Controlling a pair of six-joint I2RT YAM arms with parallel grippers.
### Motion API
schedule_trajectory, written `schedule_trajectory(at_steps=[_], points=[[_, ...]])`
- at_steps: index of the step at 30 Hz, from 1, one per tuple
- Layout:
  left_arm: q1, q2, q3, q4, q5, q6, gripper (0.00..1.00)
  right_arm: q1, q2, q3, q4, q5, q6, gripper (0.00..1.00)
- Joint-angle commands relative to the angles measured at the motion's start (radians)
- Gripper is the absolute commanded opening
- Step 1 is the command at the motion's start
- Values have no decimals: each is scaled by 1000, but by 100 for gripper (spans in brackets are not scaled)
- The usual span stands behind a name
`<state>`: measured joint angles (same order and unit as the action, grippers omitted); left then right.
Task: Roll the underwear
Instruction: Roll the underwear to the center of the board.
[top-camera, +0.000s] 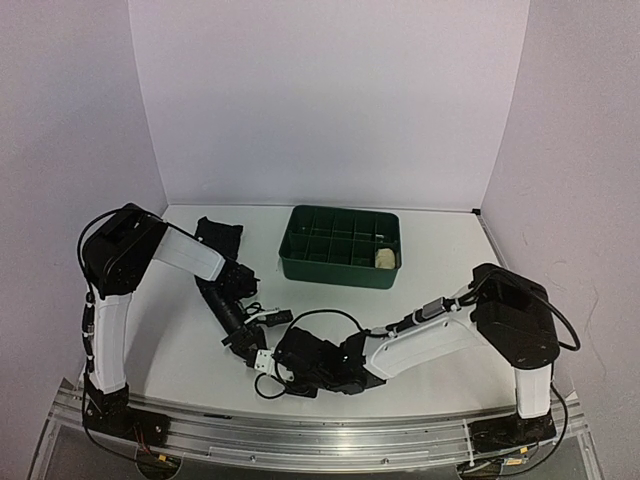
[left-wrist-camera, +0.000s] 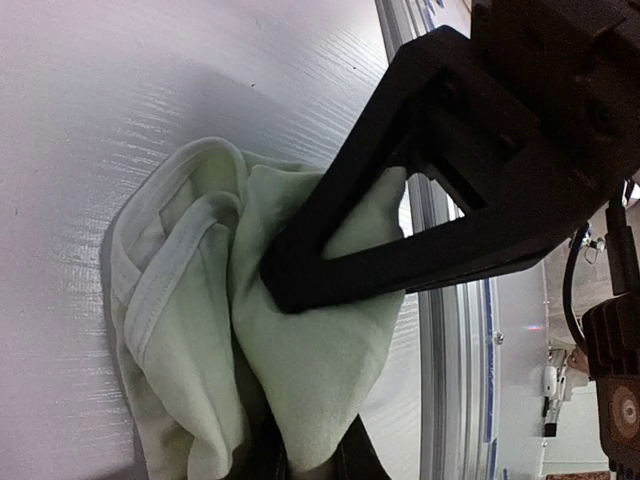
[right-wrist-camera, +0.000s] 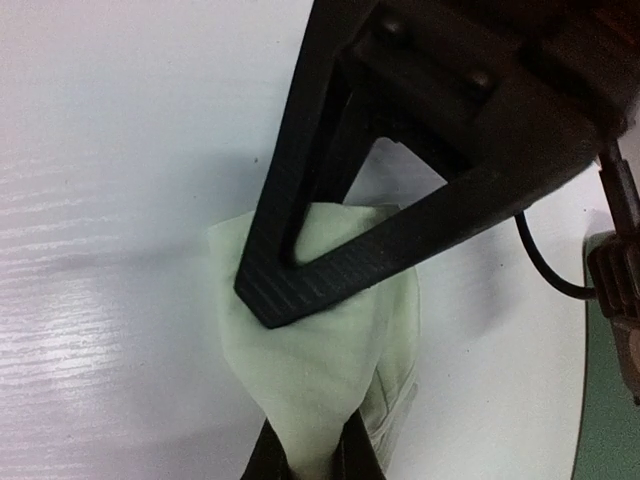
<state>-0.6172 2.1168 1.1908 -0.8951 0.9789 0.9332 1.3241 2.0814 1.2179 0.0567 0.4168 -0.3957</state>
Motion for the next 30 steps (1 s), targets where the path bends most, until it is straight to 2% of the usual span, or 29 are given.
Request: schedule_trajectory(at_steps=[1, 5, 8, 10, 14, 17, 20, 24, 28, 30], points=[[35, -61, -16, -27, -33, 111, 38, -15, 15, 40, -180, -131, 122, 0], [83, -248, -115, 56, -48, 253, 54, -80, 6, 40, -237, -383, 339, 0], [85, -405, -220, 157, -81, 367, 61, -137, 24, 45, -242, -583, 492, 0], [80, -478, -286, 226, -87, 418, 64, -156, 44, 55, -242, -663, 536, 0], [3, -566, -407, 430, -201, 385, 68, -200, 90, 80, -242, -798, 631, 0], [-74, -588, -475, 591, -310, 340, 69, -222, 114, 93, -241, -867, 663, 0], [-104, -547, -465, 673, -365, 275, 74, -230, 124, 105, -238, -904, 670, 0], [-107, -483, -415, 734, -422, 192, 78, -240, 130, 111, -232, -931, 677, 0], [-108, -470, -427, 753, -424, 203, 78, -245, 136, 107, -229, -937, 676, 0], [-114, -462, -437, 749, -420, 207, 74, -246, 140, 108, -226, -932, 677, 0]])
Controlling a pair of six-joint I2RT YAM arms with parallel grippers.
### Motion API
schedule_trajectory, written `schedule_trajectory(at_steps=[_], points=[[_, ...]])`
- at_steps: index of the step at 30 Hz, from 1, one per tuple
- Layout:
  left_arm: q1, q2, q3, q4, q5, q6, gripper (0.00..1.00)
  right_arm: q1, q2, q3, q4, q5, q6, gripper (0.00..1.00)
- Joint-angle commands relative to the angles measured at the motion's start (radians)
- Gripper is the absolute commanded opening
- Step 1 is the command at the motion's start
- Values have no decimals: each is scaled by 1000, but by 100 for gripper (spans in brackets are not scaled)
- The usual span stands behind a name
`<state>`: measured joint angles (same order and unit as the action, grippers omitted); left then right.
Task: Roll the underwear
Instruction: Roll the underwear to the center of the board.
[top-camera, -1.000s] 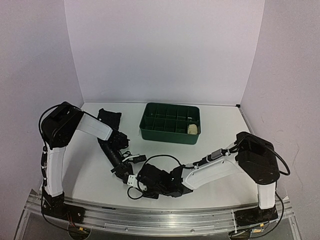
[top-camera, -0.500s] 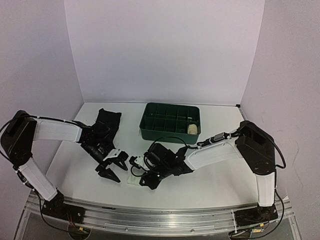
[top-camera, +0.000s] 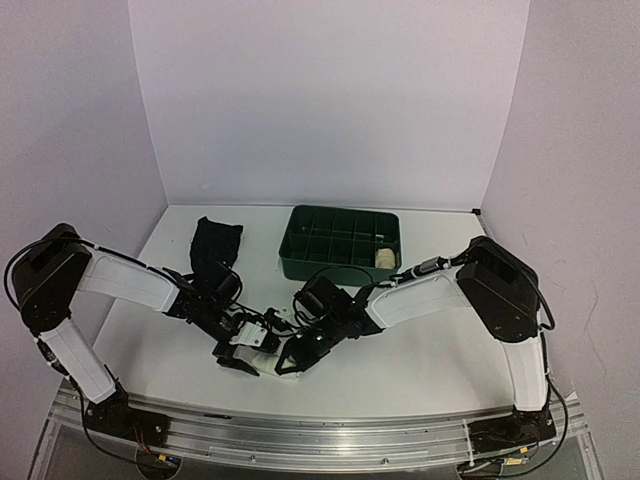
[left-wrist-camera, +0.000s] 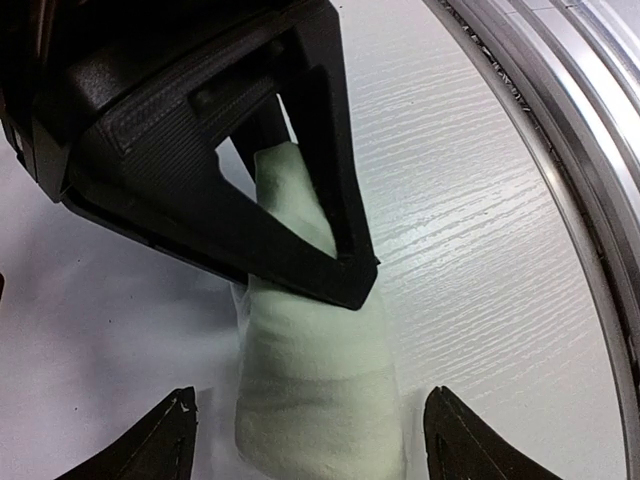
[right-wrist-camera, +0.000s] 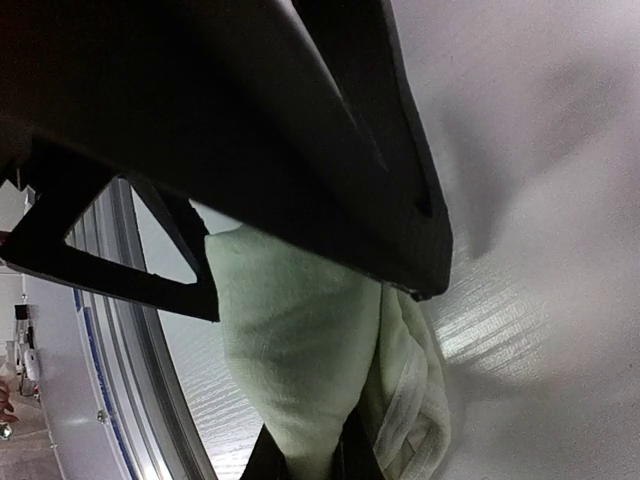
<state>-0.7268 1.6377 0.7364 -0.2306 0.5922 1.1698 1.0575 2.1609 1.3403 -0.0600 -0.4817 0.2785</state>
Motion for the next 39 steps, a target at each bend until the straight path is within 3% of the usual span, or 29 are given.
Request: schedule_trajectory(at_steps=[1, 4, 9, 13, 16, 17, 22, 29, 32, 35, 39], points=[[-10, 23, 16, 74, -34, -32, 69, 20, 58, -14, -108, -22, 5, 0], [-21, 44, 19, 46, -35, -59, 45, 21, 41, -16, -102, 28, -5, 5], [-20, 94, 79, -37, -38, -123, 2, 24, -66, -80, -35, 177, -86, 32], [-15, 123, 111, -71, -26, -169, 0, 55, -223, -268, 212, 340, -200, 55], [-13, 130, 130, -94, 3, -187, 0, 123, -330, -409, 410, 510, -385, 72], [-13, 132, 136, -102, 17, -191, 0, 145, -345, -426, 429, 553, -447, 73], [-13, 152, 169, -140, 48, -197, 0, 222, -318, -408, 440, 730, -636, 74], [-13, 153, 170, -149, 53, -196, 0, 226, -172, -321, 442, 761, -702, 70], [-13, 151, 165, -155, 60, -180, 0, 226, -129, -307, 453, 841, -696, 70], [-13, 156, 165, -175, 70, -165, 0, 227, -108, -301, 501, 952, -717, 71], [-13, 178, 187, -195, 74, -178, 0, 227, -110, -274, 509, 943, -770, 71]])
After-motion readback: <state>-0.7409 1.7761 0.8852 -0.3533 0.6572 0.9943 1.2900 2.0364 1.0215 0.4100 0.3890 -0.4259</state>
